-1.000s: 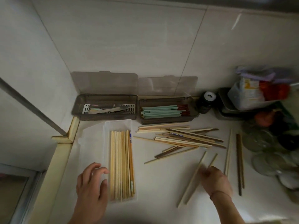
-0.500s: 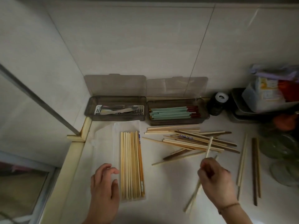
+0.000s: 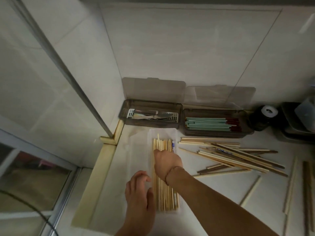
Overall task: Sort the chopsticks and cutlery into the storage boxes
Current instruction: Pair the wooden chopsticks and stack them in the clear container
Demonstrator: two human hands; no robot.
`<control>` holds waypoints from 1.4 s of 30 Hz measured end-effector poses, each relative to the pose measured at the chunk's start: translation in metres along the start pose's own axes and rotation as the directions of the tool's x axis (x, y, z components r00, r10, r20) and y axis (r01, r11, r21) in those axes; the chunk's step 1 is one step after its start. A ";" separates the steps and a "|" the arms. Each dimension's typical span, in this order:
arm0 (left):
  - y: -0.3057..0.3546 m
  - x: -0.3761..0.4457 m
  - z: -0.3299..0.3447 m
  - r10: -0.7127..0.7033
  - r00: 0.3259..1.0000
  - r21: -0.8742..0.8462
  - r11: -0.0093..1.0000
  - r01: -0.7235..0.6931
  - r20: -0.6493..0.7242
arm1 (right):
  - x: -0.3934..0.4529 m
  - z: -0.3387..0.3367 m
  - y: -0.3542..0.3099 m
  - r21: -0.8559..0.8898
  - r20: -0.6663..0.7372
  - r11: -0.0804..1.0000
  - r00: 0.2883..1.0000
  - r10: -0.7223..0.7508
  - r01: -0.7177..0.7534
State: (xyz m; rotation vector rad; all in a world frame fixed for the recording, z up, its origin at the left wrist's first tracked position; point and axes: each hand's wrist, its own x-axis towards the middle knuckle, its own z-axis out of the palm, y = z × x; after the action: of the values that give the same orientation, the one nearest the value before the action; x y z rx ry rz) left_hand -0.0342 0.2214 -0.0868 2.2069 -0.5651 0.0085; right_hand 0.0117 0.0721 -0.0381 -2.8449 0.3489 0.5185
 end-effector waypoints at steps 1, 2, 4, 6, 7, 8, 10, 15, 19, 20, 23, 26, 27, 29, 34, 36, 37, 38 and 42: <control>-0.001 0.000 0.000 0.003 1.000 0.004 1.000 -0.003 0.001 | 0.002 0.002 -0.001 -0.029 0.016 1.000 1.000 -0.008 0.008; -0.001 0.000 0.000 0.004 1.000 0.009 1.000 -0.004 0.002 | 0.004 0.003 -0.001 -0.039 0.039 0.999 0.999 -0.021 0.023; -0.001 -0.001 0.000 0.002 1.000 0.019 1.000 -0.002 0.009 | 0.002 0.003 -0.002 -0.016 0.095 0.999 0.994 -0.050 0.052; -0.001 -0.001 0.000 -0.009 1.000 0.027 1.000 0.009 0.012 | -0.005 0.001 0.000 -0.027 0.057 0.991 0.990 -0.132 0.134; 0.000 -0.001 0.000 -0.015 1.000 0.031 0.999 0.015 0.015 | -0.013 0.001 0.005 -0.011 -0.020 0.981 0.981 -0.194 0.193; -0.001 -0.001 0.000 -0.019 1.000 0.032 0.999 0.018 0.020 | -0.023 0.002 0.012 0.050 -0.140 0.966 0.960 -0.244 0.253; -0.002 -0.002 0.000 -0.012 1.000 0.027 1.000 0.012 0.027 | -0.049 0.005 0.033 0.189 -0.395 0.933 0.893 -0.214 0.307; -0.002 -0.003 0.001 -0.015 0.999 0.069 0.998 0.012 0.042 | -0.117 0.041 0.137 0.400 -0.354 0.820 0.756 0.550 -0.410; 0.000 -0.003 0.004 -0.019 0.999 0.091 0.996 0.015 0.044 | -0.151 0.061 0.181 0.175 0.041 0.575 0.589 0.807 -0.799; 0.000 -0.003 0.004 -0.027 0.999 0.088 0.996 0.023 0.045 | -0.154 0.063 0.183 0.178 0.060 0.556 0.573 0.817 -0.812; 0.001 -0.003 0.005 -0.025 0.999 0.088 0.996 0.021 0.042 | -0.158 0.069 0.181 0.238 0.063 0.537 0.564 0.823 -0.810; 0.000 -0.003 0.004 -0.017 0.998 0.085 0.996 0.012 0.054 | -0.161 0.074 0.179 0.301 0.094 0.512 0.559 0.824 -0.804; -0.001 -0.003 0.004 -0.019 0.998 0.085 0.996 0.014 0.059 | -0.163 0.074 0.179 0.325 0.102 0.505 0.560 0.822 -0.800; 0.000 -0.004 0.005 -0.023 0.998 0.085 0.996 0.018 0.065 | -0.169 0.070 0.179 0.420 0.118 0.489 0.580 0.806 -0.765; -0.002 -0.004 0.005 -0.036 0.997 0.079 0.996 0.030 0.072 | -0.178 0.024 0.155 0.732 0.093 0.431 0.704 0.704 -0.528; -0.002 -0.004 0.004 -0.033 0.997 0.090 0.996 0.026 0.075 | -0.169 0.003 0.138 0.907 0.066 0.282 0.766 0.640 -0.314; -0.002 -0.003 0.004 -0.028 0.997 0.093 0.995 0.021 0.072 | -0.159 -0.007 0.128 0.953 0.045 0.213 0.795 0.604 -0.216; -0.002 -0.003 0.005 -0.026 0.997 0.093 0.995 0.020 0.068 | -0.148 -0.017 0.116 0.976 0.018 0.171 0.832 0.554 -0.135; -0.004 -0.003 0.005 -0.017 0.998 0.080 0.997 0.012 0.060 | -0.095 -0.030 0.063 0.955 -0.063 0.296 0.954 0.292 -0.027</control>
State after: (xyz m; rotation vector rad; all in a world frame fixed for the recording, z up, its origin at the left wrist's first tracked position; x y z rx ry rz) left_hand -0.0366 0.2214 -0.0931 2.2955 -0.5918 -0.0439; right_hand -0.0824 0.0226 0.0126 -1.6383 0.7064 -0.0620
